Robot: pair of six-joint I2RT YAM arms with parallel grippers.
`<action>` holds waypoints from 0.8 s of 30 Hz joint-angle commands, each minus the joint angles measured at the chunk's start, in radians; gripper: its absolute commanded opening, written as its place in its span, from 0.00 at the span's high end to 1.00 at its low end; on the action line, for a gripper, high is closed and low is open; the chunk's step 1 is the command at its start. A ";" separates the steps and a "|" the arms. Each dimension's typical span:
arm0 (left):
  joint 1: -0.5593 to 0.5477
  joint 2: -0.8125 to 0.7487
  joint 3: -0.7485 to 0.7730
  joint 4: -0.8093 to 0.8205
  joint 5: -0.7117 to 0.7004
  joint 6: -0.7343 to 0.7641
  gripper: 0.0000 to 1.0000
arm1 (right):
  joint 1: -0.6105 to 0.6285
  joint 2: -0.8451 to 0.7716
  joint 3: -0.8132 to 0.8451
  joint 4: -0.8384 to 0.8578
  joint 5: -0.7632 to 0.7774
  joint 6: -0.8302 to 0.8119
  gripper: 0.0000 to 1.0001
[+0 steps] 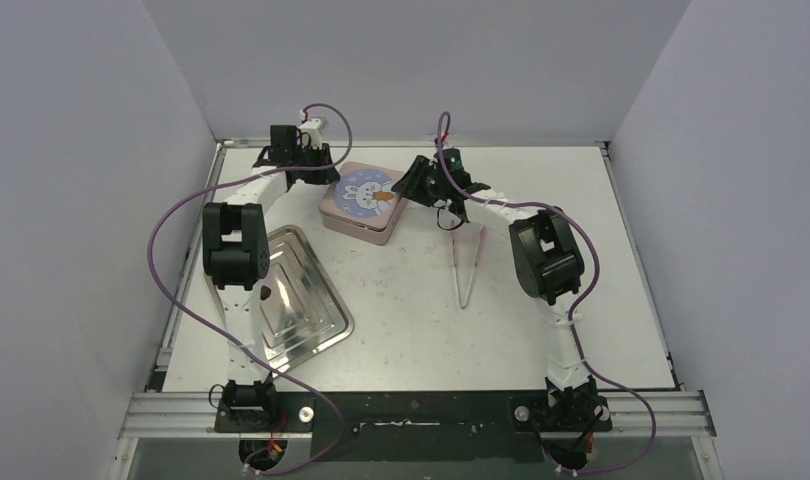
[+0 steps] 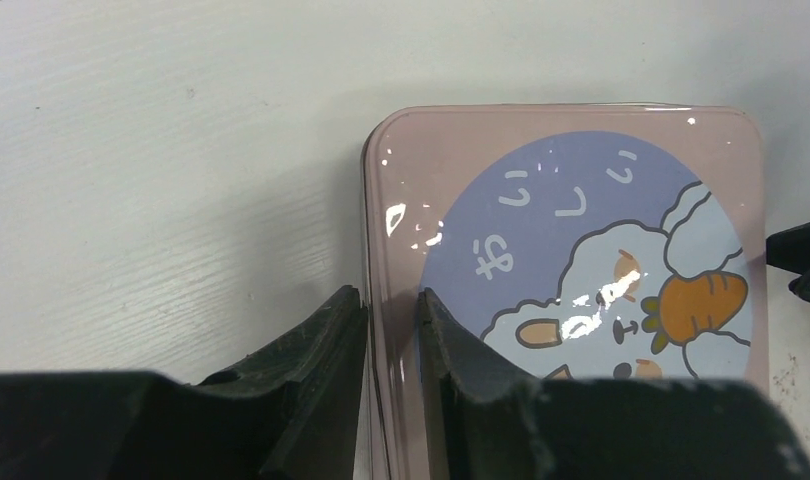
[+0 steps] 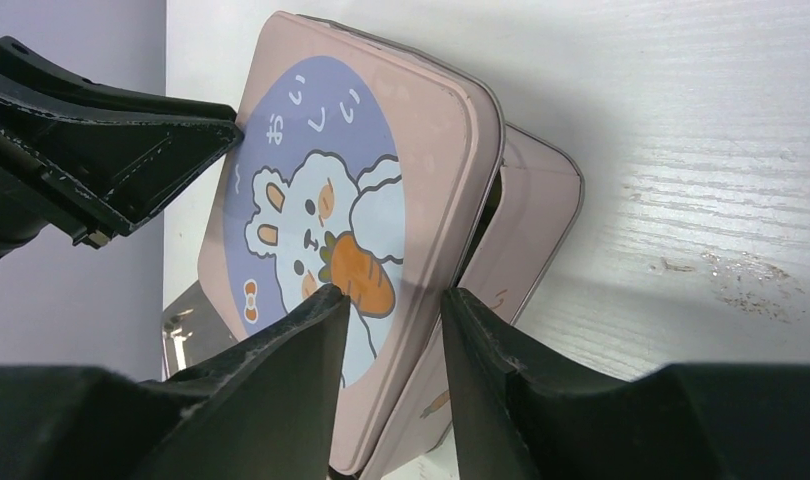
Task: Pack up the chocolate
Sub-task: Close the box lid on the packing box.
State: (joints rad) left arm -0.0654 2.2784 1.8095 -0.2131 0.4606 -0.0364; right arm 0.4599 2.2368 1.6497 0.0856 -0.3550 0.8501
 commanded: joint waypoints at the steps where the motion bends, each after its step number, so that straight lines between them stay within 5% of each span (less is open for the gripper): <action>1: 0.015 0.016 0.034 -0.057 -0.081 0.009 0.74 | 0.007 -0.005 0.044 -0.001 0.029 -0.012 0.58; 11: 0.015 0.004 0.052 -0.078 -0.024 -0.002 0.62 | 0.011 0.053 0.111 -0.016 0.041 -0.021 0.58; 24: 0.039 0.006 0.095 -0.125 0.054 -0.026 0.61 | 0.035 0.074 0.147 0.009 -0.014 0.006 0.62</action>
State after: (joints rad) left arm -0.0353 2.2784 1.8450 -0.3164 0.4728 -0.0631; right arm 0.4847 2.3230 1.7790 0.0509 -0.3340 0.8425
